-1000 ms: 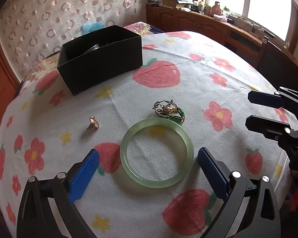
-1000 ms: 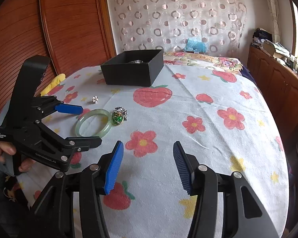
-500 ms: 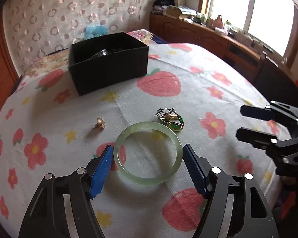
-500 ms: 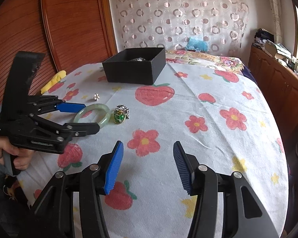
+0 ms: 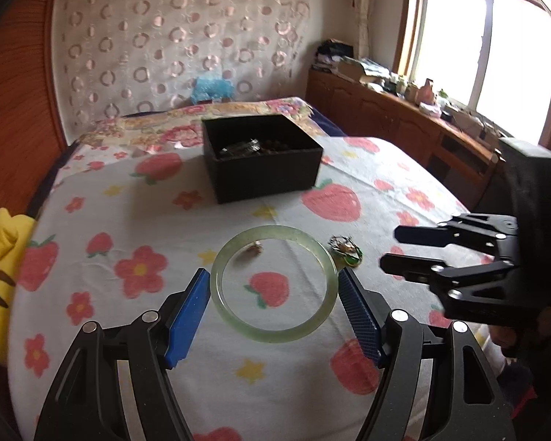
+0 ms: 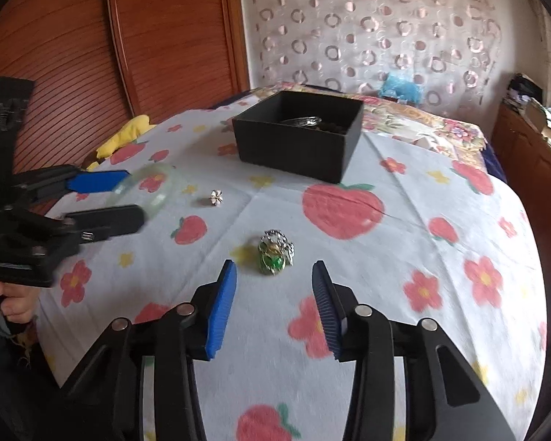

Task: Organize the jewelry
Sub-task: 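Grasp the jade bangle with the left tool while the right tool grasps the green beetle brooch, then carry the jade bangle and beetle brooch over the black box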

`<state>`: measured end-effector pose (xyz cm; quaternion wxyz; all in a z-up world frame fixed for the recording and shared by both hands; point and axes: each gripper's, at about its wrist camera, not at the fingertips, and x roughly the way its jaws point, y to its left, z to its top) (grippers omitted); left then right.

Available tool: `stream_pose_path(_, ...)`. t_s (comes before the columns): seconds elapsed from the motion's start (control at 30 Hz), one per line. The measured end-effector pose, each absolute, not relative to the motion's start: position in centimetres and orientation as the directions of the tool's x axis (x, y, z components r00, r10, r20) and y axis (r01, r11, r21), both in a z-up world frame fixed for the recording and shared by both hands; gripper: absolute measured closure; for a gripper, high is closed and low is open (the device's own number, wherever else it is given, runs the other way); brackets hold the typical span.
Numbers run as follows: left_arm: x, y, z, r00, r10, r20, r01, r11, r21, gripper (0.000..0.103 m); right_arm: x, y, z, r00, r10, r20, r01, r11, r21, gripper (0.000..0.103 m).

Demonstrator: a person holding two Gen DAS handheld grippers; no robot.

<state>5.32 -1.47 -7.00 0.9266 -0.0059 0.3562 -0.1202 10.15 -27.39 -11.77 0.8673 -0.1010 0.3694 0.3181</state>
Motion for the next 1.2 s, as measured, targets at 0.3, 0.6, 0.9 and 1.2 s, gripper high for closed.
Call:
stream_pose_path(0.3, 5.0, 0.2, -7.0, 0.729, -0.208, -0.653, 0.183, 0.977, -0.107, 0.034, 12.6, -25.5, -13.2, 0.467, 0.465, -0.752, -0.647, 0.759, 0.067, 0.072)
stream_pose_path(0.6, 5.0, -0.2, -7.5, 0.724, -0.215, -0.656, 0.200, 0.975, -0.099, 0.034, 12.4, -25.5, -13.2, 0.483, 0.452, -0.750, -0.654, 0.755, 0.034, 0.088)
stream_pose_path(0.9, 5.0, -0.6, -7.7, 0.722, -0.216, -0.657, 0.206, 0.974, -0.094, 0.034, 12.3, -26.6, -11.4, 0.511, 0.484, -0.710, -0.646, 0.762, 0.054, 0.094)
stream_pose_path(1.2, 5.1, -0.7, -7.7, 0.722, -0.217, -0.657, 0.208, 0.974, -0.094, 0.034, 12.7, -26.7, -11.5, 0.507, 0.475, -0.719, -0.651, 0.758, 0.042, 0.094)
